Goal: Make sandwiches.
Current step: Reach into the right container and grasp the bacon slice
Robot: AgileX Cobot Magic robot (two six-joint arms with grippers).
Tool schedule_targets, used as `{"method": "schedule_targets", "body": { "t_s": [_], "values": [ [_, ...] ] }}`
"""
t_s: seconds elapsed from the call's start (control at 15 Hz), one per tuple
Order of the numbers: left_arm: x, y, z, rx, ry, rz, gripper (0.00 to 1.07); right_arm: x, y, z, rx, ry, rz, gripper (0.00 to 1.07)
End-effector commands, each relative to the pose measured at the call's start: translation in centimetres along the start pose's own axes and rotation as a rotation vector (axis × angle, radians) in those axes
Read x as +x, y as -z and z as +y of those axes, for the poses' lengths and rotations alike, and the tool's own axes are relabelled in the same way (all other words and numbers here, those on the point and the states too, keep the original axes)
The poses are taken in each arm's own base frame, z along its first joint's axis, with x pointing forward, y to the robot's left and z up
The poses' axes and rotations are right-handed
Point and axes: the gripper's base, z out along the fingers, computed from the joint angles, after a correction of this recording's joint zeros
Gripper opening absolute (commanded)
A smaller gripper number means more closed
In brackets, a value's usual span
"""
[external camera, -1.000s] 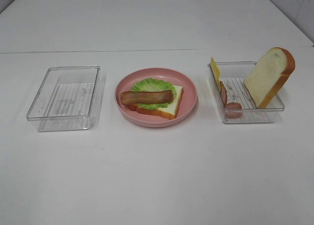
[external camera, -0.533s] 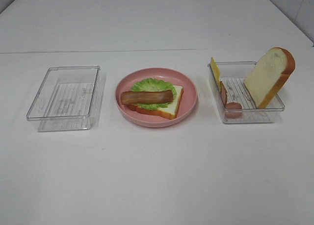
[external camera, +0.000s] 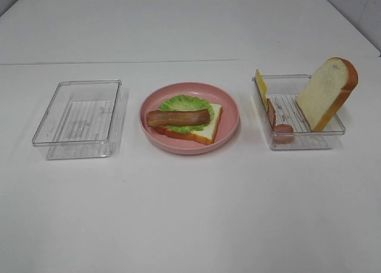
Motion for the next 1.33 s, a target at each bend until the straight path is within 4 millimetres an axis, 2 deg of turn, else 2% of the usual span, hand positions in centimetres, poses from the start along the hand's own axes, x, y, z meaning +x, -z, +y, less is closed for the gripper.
{"method": "schedule_targets", "body": {
  "t_s": [0.07,0.13,0.2,0.27,0.6,0.87,0.93,1.0,1.33],
  "values": [
    [0.1,0.3,0.0,0.001,0.001,-0.030,0.68,-2.7,-1.6,0.2,-0.044,-0.001,0.033,0.76],
    [0.1,0.3,0.0,0.001,0.001,-0.030,0.68,-4.2,-2.7,0.4,-0.079,0.011,0.074,0.76],
    [0.1,0.3,0.0,0.001,0.001,-0.030,0.68,-7.3,-5.5,0.7,-0.149,-0.013,0.152,0.76],
    [0.1,0.3,0.0,0.001,0.001,-0.030,0.68,-8.9,-6.9,0.7,-0.168,-0.039,0.187,0.76],
    [0.1,0.3,0.0,0.001,0.001,-0.030,0.68,-14.4,-15.9,-0.1,-0.223,-0.096,0.428,0.73],
    [0.1,0.3,0.0,0.001,0.001,-0.030,0.68,-16.0,-20.9,-0.6,-0.250,-0.104,0.557,0.67],
    [0.1,0.3,0.0,0.001,0.001,-0.030,0.68,-16.2,-22.0,-0.4,-0.254,-0.088,0.586,0.62],
    [0.1,0.3,0.0,0.001,0.001,-0.030,0.68,-16.1,-23.8,0.4,-0.241,-0.038,0.633,0.59],
    [0.1,0.3,0.0,0.001,0.001,-0.030,0.68,-14.9,-29.3,4.1,-0.193,0.054,0.775,0.59]
  ]
}}
